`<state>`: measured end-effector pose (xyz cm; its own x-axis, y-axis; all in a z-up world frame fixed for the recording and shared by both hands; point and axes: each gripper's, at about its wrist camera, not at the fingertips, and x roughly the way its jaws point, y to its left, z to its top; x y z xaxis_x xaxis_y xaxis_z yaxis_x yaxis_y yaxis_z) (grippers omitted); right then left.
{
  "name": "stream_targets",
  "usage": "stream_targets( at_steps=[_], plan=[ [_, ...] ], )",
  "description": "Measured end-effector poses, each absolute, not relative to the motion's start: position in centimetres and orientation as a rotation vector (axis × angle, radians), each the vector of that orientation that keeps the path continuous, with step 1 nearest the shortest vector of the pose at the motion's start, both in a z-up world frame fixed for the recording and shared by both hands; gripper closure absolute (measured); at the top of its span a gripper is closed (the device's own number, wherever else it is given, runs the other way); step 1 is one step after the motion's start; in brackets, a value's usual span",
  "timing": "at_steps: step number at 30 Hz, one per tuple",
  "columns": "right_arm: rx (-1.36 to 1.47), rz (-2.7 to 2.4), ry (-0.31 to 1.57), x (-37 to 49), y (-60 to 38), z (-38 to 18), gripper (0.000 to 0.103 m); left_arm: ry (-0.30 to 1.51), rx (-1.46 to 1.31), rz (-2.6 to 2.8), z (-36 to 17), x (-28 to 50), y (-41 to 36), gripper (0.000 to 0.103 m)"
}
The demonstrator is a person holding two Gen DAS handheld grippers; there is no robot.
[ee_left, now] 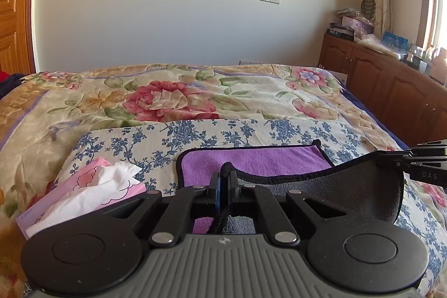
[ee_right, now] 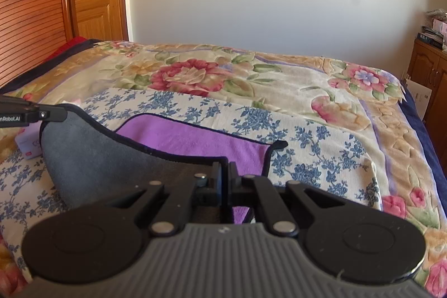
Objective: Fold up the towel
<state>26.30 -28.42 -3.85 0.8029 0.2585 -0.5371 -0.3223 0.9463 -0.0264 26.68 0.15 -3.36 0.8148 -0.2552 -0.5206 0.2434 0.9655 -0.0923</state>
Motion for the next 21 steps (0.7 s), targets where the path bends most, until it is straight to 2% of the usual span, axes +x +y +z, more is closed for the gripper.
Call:
stream_targets(
  at_steps=[21],
  plan=[
    [-0.168, 0.299, 0.510, 29.7, -28.5, -4.2, 0.099, 0.526, -0.025, -0.231, -4.0, 30.4, 0.2, 0.098]
  ],
)
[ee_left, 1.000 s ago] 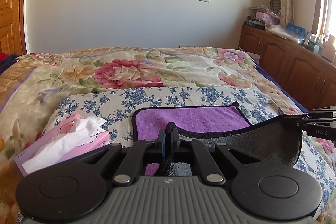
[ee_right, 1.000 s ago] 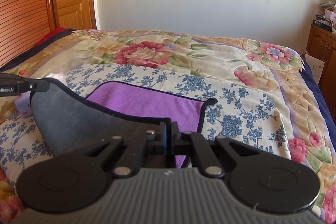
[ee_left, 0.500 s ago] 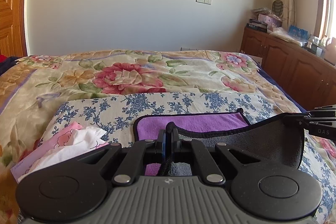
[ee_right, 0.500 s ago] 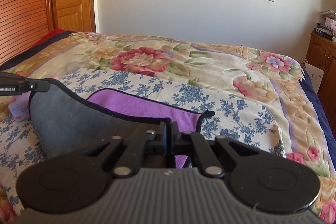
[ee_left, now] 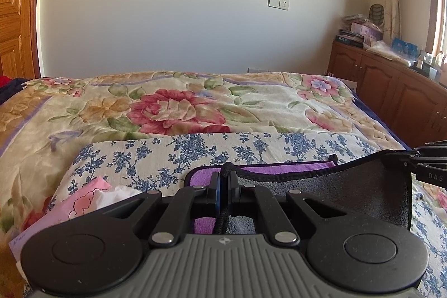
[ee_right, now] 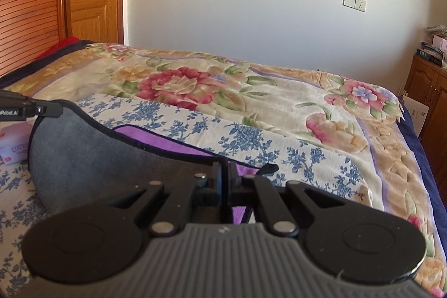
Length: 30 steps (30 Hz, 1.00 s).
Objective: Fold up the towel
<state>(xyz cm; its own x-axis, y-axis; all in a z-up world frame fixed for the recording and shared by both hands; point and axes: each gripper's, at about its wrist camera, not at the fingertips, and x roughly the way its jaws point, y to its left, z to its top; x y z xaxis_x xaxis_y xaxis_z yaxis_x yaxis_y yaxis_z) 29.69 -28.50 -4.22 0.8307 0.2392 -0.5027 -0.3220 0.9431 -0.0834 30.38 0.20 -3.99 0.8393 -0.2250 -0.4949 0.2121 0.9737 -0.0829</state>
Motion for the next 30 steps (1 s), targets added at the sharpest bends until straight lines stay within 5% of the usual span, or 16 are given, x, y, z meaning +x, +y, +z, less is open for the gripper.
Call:
stream_targets(
  at_steps=[30],
  plan=[
    [-0.223, 0.271, 0.451, 34.6, -28.8, -5.6, 0.099, 0.467, 0.013, -0.180, -4.7, 36.0, -1.1, 0.098]
  ],
)
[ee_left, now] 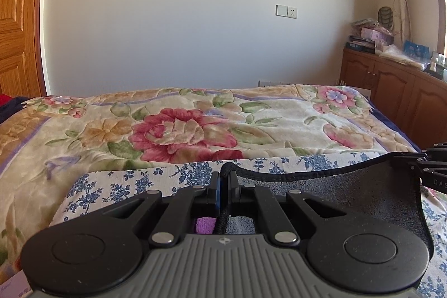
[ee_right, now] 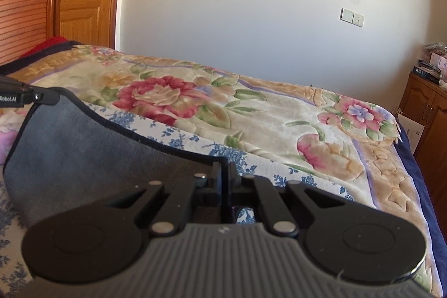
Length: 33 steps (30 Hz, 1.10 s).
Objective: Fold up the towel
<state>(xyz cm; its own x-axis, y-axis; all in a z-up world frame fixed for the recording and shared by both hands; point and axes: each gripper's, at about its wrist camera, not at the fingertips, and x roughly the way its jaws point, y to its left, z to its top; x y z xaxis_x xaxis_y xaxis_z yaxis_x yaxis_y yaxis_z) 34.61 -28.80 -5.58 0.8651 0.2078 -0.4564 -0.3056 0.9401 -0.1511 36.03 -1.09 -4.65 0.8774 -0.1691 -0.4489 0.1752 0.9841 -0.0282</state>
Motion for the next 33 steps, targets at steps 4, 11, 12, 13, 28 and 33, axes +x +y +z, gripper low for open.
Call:
stream_targets(
  at_steps=[4, 11, 12, 13, 28, 33],
  plan=[
    [-0.237, 0.269, 0.469, 35.5, -28.7, -6.5, 0.099, 0.482, 0.019, -0.164, -5.6, 37.0, -1.1, 0.097],
    [-0.252, 0.270, 0.493, 36.5, -28.5, -7.9, 0.099, 0.500, 0.044, -0.143, -7.1, 38.7, -1.3, 0.097],
    [-0.250, 0.270, 0.500, 36.7, -28.5, -8.2, 0.098, 0.503, 0.048, -0.144, -7.3, 38.9, -1.4, 0.097],
    [-0.248, 0.270, 0.508, 36.8, -28.5, -8.4, 0.098, 0.508, 0.051, -0.145, -7.6, 39.1, -1.5, 0.097],
    [-0.233, 0.264, 0.566, 37.9, -28.8, -10.4, 0.098, 0.560, 0.105, -0.145, -9.8, 40.5, -2.4, 0.097],
    [-0.215, 0.246, 0.577, 38.1, -29.0, -10.7, 0.088, 0.563, 0.102, -0.139, -9.8, 40.6, -2.3, 0.095]
  ],
)
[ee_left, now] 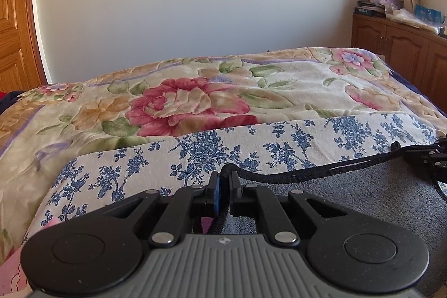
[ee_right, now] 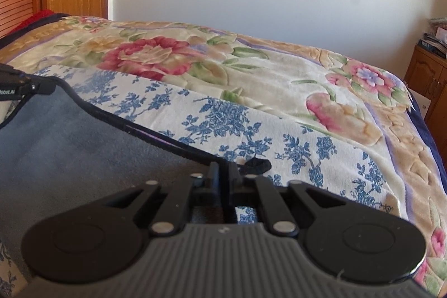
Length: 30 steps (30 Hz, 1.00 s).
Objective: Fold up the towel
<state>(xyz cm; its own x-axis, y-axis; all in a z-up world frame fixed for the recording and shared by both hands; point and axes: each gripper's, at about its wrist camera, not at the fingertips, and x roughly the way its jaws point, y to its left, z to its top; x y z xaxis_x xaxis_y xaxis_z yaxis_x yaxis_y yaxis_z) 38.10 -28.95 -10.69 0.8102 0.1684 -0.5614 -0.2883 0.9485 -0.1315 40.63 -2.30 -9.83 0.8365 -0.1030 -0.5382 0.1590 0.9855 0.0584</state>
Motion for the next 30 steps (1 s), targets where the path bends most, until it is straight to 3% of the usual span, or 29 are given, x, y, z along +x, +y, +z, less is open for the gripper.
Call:
stream_targets(
  at_steps=[1, 3, 5, 17, 30],
  plan=[
    [-0.213, 0.243, 0.578, 38.1, -29.0, -10.7, 0.088, 0.563, 0.098, -0.140, -9.8, 40.6, -2.3, 0.093],
    [-0.207, 0.236, 0.581, 38.2, -29.1, -10.6, 0.080, 0.560, 0.096, -0.135, -9.8, 40.5, -2.2, 0.077],
    [-0.196, 0.229, 0.576, 38.0, -29.4, -10.5, 0.046, 0.555, 0.092, -0.131, -9.7, 40.4, -2.2, 0.064],
    [-0.146, 0.233, 0.550, 34.8, -29.7, -7.4, 0.045, 0.526, 0.090, -0.134, -6.6, 37.7, -2.8, 0.030],
    [-0.119, 0.263, 0.518, 28.5, -29.3, -2.8, 0.045, 0.501, 0.105, -0.131, -0.8, 31.9, -3.5, 0.024]
  ],
)
